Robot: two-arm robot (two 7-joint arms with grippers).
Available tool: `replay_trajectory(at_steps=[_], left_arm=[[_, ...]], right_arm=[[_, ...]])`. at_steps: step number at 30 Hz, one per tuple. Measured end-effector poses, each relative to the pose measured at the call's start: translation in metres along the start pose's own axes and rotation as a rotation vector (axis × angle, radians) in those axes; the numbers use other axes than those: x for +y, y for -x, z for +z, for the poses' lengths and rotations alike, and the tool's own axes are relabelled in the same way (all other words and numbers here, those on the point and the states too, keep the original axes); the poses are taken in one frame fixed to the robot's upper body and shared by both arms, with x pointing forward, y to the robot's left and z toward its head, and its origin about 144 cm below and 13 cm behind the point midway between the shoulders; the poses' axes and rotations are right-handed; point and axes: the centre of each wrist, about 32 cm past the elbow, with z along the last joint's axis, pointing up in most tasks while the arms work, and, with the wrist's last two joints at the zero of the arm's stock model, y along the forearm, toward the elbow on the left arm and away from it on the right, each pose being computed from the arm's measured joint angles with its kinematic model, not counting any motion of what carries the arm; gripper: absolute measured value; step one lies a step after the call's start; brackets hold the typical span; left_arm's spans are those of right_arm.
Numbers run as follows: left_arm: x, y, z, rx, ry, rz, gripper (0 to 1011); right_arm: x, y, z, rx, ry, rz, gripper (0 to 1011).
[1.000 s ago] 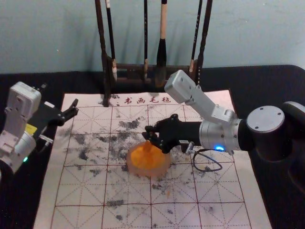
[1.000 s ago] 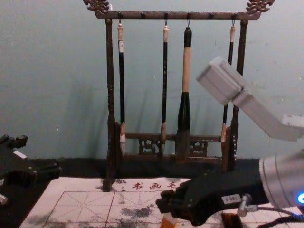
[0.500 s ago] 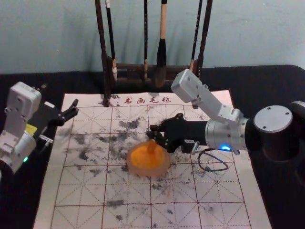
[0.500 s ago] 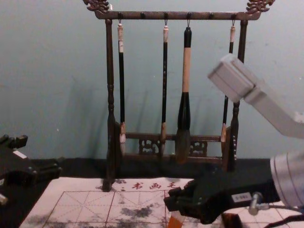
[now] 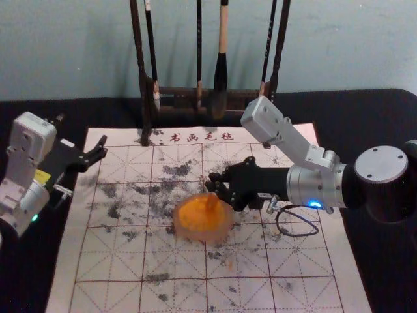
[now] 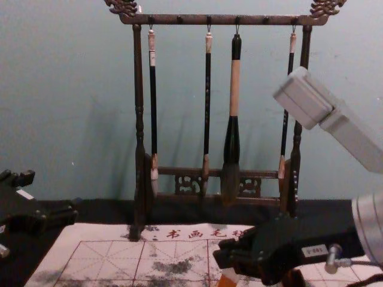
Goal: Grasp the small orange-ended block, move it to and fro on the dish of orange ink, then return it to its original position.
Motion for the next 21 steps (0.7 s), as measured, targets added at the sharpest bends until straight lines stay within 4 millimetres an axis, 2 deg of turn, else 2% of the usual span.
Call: replay_trajectory(at_steps=[21], left_arm=[[0.0000,0.0000,0.0000,0.000,0.000,0.000,1001]], right_arm=[[-0.0096,0.0046,-0.0060,-0.002,0.003,0.025,130]])
